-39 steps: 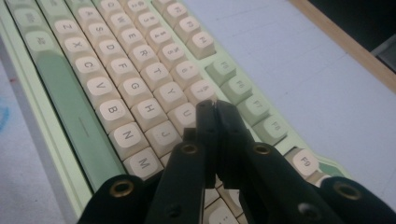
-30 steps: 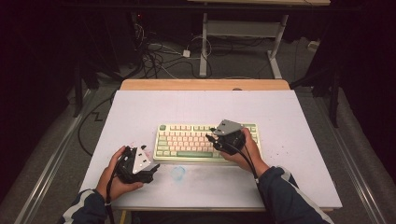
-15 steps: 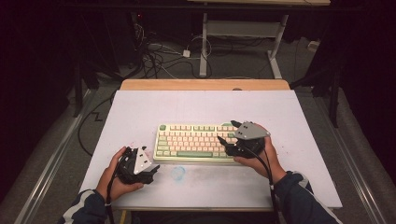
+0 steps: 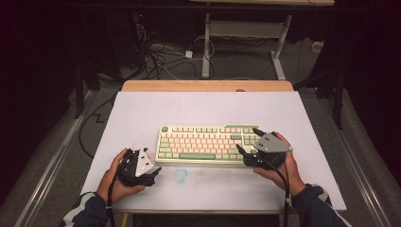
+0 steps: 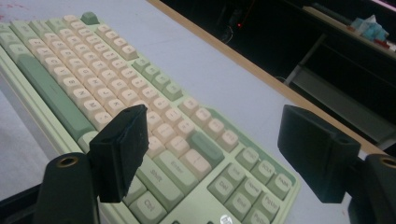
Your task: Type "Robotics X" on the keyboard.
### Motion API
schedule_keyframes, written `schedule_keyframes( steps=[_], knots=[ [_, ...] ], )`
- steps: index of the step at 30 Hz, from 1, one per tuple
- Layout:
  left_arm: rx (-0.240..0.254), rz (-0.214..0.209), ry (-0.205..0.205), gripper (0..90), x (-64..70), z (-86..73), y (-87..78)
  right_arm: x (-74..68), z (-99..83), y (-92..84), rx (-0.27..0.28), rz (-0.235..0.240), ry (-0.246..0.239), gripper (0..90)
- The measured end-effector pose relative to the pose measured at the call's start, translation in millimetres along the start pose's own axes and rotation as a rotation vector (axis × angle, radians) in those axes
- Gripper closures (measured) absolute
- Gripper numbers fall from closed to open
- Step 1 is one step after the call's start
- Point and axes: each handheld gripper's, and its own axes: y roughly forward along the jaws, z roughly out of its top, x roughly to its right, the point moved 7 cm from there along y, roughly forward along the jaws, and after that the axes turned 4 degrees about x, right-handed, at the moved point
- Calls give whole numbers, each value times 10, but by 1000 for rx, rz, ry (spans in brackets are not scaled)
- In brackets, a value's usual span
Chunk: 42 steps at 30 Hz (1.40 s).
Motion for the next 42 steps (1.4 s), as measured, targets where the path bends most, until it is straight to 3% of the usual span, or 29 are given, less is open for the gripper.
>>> schedule_keyframes(
  steps=[7,14,18,23,27,36,42],
  knots=[
    [12,-4,-19,192,6,33,-8,13,-131,-107,-3,-20,-4,261],
    [26,-17,-48,309,10,80,-27,-9,-284,-244,-14,-24,-5,261],
    [23,-16,-60,341,6,97,-31,-37,-393,-322,-28,-25,-28,261],
    [23,-21,-90,384,-11,135,-31,-61,-505,-394,-43,-12,-19,261],
    [11,-19,-111,469,-31,161,-25,-82,-553,-437,-51,-10,-20,260],
    [-34,-65,-136,849,19,246,29,-116,-607,-518,-71,-3,-24,260],
    [-29,-101,-133,877,113,353,109,-107,-648,-570,-81,-11,-26,260]
  ],
)
